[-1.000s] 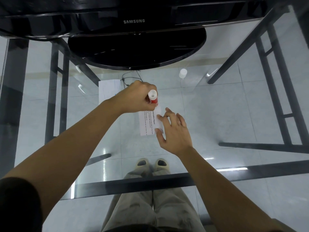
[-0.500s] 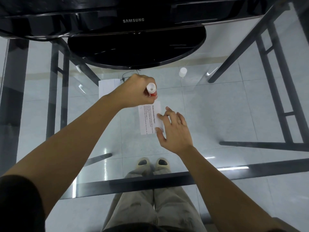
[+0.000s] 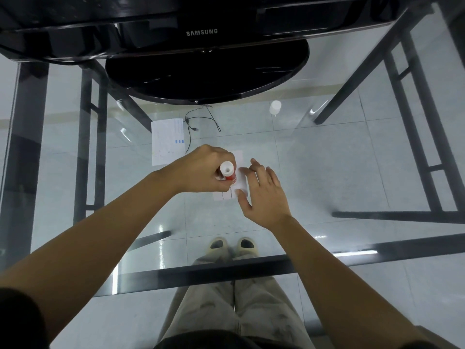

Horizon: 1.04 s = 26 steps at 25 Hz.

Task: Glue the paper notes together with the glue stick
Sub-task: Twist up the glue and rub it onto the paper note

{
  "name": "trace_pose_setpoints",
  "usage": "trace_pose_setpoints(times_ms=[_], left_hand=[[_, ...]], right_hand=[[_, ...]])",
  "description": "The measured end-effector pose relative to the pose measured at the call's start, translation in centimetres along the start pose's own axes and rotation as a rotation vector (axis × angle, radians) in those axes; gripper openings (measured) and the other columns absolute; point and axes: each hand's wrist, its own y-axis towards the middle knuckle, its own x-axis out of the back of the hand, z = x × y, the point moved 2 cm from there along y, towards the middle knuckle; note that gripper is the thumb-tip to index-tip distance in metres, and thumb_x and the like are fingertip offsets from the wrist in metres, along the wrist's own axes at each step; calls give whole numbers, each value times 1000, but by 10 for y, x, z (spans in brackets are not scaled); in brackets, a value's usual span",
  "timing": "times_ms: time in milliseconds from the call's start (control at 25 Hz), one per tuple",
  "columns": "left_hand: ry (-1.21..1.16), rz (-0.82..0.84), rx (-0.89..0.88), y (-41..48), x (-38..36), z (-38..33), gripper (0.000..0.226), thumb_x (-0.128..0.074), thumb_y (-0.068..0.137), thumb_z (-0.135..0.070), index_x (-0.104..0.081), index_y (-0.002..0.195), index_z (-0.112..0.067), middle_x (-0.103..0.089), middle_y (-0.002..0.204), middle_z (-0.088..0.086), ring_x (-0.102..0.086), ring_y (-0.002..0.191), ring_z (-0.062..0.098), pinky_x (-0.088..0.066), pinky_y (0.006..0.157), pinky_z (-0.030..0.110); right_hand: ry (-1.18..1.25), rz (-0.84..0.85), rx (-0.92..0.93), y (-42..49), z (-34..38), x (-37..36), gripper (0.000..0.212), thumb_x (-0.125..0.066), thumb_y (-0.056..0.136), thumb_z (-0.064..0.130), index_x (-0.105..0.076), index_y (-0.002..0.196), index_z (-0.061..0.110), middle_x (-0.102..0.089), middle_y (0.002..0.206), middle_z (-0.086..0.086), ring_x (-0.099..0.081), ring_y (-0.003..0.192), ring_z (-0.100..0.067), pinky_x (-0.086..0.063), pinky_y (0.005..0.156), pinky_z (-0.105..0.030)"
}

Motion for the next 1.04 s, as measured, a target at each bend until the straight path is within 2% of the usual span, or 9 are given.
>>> trace_pose_setpoints(times_ms=[160, 280, 360, 520, 760, 920, 1040], left_hand=[[-13, -3, -4, 0, -1, 1, 13, -68, 76, -22, -65, 84, -13, -67, 82, 2, -61, 76, 18, -51, 71, 39], [-4, 4, -14, 1, -2, 0, 12, -68, 76, -22, -64, 82, -12, -67, 82, 3, -61, 76, 19, -50, 71, 39], [11, 13, -22, 2, -1, 0, 12, -67, 75, -20, -64, 82, -11, -67, 81, 4, -61, 76, 19, -50, 71, 39], [5, 26, -1, 3, 1, 1, 14, -69, 75, -21, -64, 84, -12, -68, 84, 2, -61, 78, 18, -51, 71, 38], [21, -107, 38, 3, 15, 9, 11, -68, 77, -19, -64, 84, -12, -69, 84, 2, -62, 78, 18, -50, 68, 31], [-9, 18, -61, -6, 0, -9, 13, -70, 75, -22, -65, 82, -12, -69, 80, 1, -61, 74, 16, -50, 69, 30], [5, 41, -36, -6, -2, -4, 15, -70, 75, -22, -65, 83, -10, -69, 82, 3, -61, 74, 17, -50, 69, 34]], right_hand=[[32, 27, 19, -10, 0, 8, 46, -37, 96, 35, -41, 135, 11, -43, 142, -14, -36, 135, -28, -14, 111, -37], [-118, 53, 200, -40, -3, 9, 46, -44, 94, 35, -47, 134, 12, -50, 139, -9, -43, 131, -26, -21, 108, -44], [-214, 91, 266, -54, -6, 6, 48, -38, 95, 40, -47, 134, 14, -50, 139, -5, -45, 129, -23, -24, 107, -45], [-216, 141, 223, -55, -12, 2, 54, -25, 94, 44, -42, 138, 17, -45, 143, -2, -40, 133, -19, -20, 109, -48], [-177, 114, 200, -55, -11, -2, 51, -37, 93, 42, -40, 139, 18, -43, 145, -1, -37, 135, -18, -11, 111, -51], [-150, 75, 206, -55, -11, -1, 51, -39, 93, 40, -42, 138, 18, -46, 143, -2, -39, 133, -18, -17, 111, -51], [-142, 80, 200, -55, -11, -2, 51, -38, 93, 41, -41, 138, 18, -45, 143, -1, -38, 134, -18, -15, 111, -50]])
